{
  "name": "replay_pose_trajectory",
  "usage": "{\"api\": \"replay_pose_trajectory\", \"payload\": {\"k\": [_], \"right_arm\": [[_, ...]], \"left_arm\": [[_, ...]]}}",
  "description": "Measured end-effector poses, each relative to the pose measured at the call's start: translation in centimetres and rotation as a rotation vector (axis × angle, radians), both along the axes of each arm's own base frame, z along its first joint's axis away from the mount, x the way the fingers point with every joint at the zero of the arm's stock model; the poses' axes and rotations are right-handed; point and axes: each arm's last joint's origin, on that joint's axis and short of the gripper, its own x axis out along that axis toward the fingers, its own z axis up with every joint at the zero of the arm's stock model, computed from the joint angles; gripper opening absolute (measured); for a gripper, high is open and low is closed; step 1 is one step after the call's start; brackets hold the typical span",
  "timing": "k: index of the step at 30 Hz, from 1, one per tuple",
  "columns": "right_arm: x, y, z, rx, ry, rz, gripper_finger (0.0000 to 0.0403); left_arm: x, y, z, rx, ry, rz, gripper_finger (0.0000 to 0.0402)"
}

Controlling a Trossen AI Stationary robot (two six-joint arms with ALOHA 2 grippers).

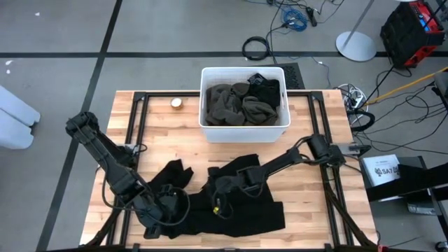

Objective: Fold laundry
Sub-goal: Fold the black shirt

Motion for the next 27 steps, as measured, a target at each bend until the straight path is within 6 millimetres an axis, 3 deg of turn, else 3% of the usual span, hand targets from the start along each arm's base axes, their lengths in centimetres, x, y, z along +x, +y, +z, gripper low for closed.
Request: {"api": "replay_pose_trajectory", "payload": {"k": [8,11,14,19,27], "right_arm": [[2.2,-0.1,-1.5,-0.046,0.160,-0.024,0.0220],[2.3,-0.2,-1.5,-0.050,0.180,-0.029,0.0181],[2.2,-0.2,-1.4,-0.050,0.187,-0.027,0.0117],[1.7,-0.4,0.1,-0.070,0.207,-0.022,0.0016],[-1.4,-0.7,4.4,-0.141,0.363,-0.074,0.0009]], "left_arm": [[0.0,0.1,0.0,0.020,-0.014,0.017,0.0169],[0.0,0.1,0.0,0.021,-0.014,0.016,0.0169],[0.0,0.1,-0.1,0.023,-0.013,0.016,0.0169],[0.0,0.1,-0.1,0.042,-0.020,0.029,0.0169],[0.0,0.2,-0.1,0.060,-0.035,0.045,0.0169]]}}
